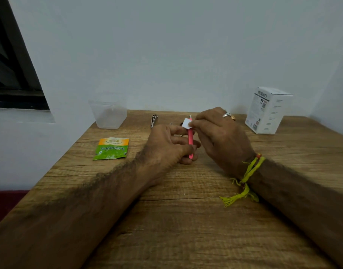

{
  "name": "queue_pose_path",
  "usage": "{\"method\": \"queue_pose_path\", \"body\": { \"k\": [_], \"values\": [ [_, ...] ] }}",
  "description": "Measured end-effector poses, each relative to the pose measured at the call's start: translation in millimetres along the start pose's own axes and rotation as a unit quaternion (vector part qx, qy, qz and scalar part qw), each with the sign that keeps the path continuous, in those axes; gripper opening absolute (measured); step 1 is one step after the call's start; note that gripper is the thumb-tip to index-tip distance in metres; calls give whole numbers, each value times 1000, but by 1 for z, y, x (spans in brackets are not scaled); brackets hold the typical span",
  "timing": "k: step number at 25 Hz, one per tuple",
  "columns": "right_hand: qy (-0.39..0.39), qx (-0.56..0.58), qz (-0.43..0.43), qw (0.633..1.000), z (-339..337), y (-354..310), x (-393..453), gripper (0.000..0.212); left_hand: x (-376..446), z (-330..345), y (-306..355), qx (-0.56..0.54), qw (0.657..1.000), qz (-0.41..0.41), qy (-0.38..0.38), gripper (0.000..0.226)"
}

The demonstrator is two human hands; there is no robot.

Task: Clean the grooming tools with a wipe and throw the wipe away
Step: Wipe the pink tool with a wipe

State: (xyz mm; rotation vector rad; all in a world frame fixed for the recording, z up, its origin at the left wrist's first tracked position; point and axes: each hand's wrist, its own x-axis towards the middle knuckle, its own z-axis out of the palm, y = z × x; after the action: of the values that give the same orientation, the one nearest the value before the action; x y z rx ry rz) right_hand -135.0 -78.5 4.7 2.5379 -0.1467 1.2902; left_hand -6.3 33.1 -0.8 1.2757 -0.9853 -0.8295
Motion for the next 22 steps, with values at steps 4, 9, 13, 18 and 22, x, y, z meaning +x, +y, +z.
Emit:
{"method": "queue_pose_path", "body": {
  "k": [4,9,13,18,22],
  "values": [
    [-10,13,1,1000,0,-3,-1,16,0,1,0,-3,1000,6,-1,32],
    [-2,28,7,1000,1,-2,-2,17,-1,2,1,-11,1000,7,-6,33],
    [12,38,20,999,2,2,-3,15,-1,0,2,-24,1000,0,-9,46],
    [29,38,23,999,2,4,0,14,0,-2,3,-24,1000,-6,-17,52],
    [15,38,45,998,1,3,-2,14,0,-2,3,-23,999,-11,-19,55]
  ]
}}
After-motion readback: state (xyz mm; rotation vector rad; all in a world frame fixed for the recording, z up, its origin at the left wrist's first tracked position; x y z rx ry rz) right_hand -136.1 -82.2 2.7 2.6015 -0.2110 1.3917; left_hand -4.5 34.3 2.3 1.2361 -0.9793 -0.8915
